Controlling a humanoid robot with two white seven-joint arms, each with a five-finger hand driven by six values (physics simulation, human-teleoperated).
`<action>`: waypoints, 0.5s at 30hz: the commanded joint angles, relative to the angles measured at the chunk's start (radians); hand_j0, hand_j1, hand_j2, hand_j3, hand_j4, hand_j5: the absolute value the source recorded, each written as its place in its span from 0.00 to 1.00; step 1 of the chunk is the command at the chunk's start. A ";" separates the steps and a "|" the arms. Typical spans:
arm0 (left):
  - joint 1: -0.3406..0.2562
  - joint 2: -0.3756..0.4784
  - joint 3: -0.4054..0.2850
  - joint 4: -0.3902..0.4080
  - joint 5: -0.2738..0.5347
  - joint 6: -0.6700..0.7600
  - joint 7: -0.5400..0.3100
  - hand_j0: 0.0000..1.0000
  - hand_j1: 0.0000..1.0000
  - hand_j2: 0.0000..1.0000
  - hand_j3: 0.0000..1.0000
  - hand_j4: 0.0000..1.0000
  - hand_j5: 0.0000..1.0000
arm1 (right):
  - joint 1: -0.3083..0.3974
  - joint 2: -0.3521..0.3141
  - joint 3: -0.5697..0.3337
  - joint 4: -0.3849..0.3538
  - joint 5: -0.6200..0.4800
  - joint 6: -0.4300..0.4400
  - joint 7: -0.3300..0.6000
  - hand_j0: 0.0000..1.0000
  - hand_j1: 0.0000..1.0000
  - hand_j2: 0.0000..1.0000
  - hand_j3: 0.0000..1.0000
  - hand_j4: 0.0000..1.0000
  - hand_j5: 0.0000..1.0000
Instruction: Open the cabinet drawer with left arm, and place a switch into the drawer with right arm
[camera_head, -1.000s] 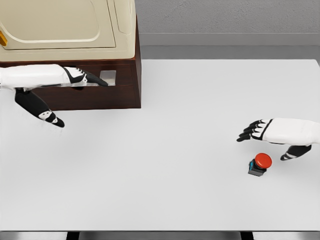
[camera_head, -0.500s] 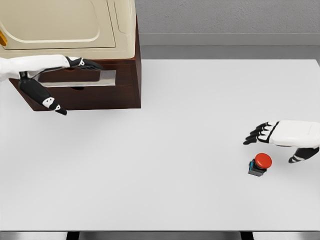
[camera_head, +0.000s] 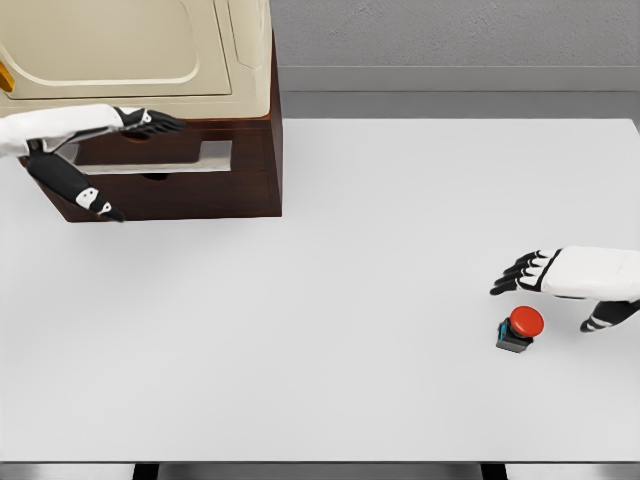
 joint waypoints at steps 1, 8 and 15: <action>0.000 -0.007 0.006 0.013 -0.001 0.001 0.000 1.00 1.00 1.00 1.00 1.00 1.00 | -0.003 -0.004 0.013 0.000 -0.005 0.002 0.000 1.00 1.00 1.00 1.00 1.00 1.00; 0.017 -0.033 0.006 0.024 -0.001 0.001 0.000 1.00 1.00 1.00 1.00 1.00 1.00 | -0.173 -0.014 0.208 0.000 -0.007 0.002 0.000 1.00 1.00 1.00 1.00 1.00 1.00; 0.035 -0.034 0.006 0.024 -0.001 0.001 0.000 1.00 1.00 1.00 1.00 1.00 1.00 | -0.230 -0.030 0.296 -0.008 -0.044 0.002 0.000 1.00 1.00 1.00 1.00 1.00 1.00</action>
